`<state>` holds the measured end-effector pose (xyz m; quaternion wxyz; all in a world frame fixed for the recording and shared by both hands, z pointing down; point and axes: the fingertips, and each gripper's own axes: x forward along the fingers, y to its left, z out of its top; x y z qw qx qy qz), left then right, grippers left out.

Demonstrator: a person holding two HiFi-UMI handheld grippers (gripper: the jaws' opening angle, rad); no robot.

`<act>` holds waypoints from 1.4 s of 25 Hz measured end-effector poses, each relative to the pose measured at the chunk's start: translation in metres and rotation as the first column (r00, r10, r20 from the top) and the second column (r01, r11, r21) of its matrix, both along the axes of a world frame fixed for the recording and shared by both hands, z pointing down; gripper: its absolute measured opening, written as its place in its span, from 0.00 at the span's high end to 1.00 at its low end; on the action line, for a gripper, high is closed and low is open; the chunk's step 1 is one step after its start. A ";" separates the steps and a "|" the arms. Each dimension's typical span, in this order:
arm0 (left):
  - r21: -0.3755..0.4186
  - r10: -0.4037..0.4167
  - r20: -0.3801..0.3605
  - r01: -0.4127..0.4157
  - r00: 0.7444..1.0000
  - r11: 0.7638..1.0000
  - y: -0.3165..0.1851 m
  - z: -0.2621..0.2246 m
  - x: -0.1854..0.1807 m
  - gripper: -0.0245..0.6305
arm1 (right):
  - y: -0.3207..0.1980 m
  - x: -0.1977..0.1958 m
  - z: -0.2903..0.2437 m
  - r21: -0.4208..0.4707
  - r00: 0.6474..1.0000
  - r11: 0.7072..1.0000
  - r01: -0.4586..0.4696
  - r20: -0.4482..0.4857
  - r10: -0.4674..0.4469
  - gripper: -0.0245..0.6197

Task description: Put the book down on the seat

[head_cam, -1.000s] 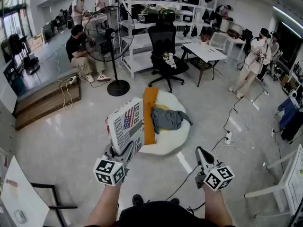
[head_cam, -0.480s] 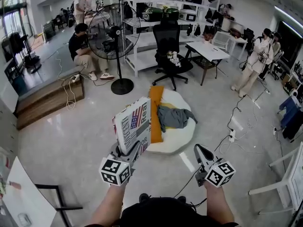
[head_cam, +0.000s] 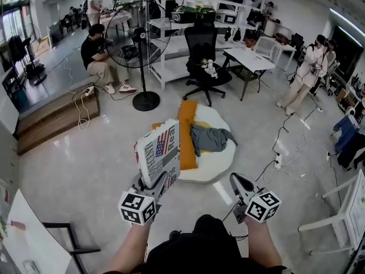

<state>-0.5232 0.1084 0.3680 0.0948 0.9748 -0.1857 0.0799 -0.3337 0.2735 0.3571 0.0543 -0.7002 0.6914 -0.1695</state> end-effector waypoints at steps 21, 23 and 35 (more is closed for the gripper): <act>-0.054 0.044 0.155 -0.035 0.987 0.998 -0.114 0.048 0.158 0.72 | -0.147 0.154 0.080 -0.039 0.981 0.998 0.053 0.191 -0.045 0.94; -0.044 0.060 0.164 -0.053 0.985 0.998 -0.125 0.045 0.186 0.72 | -0.161 0.178 0.080 -0.035 0.980 0.998 0.050 0.195 -0.043 0.94; -0.035 0.227 0.154 -0.224 0.962 0.974 -0.130 0.039 0.321 0.72 | -0.134 0.285 0.086 -0.068 0.967 0.991 -0.115 0.222 0.127 0.94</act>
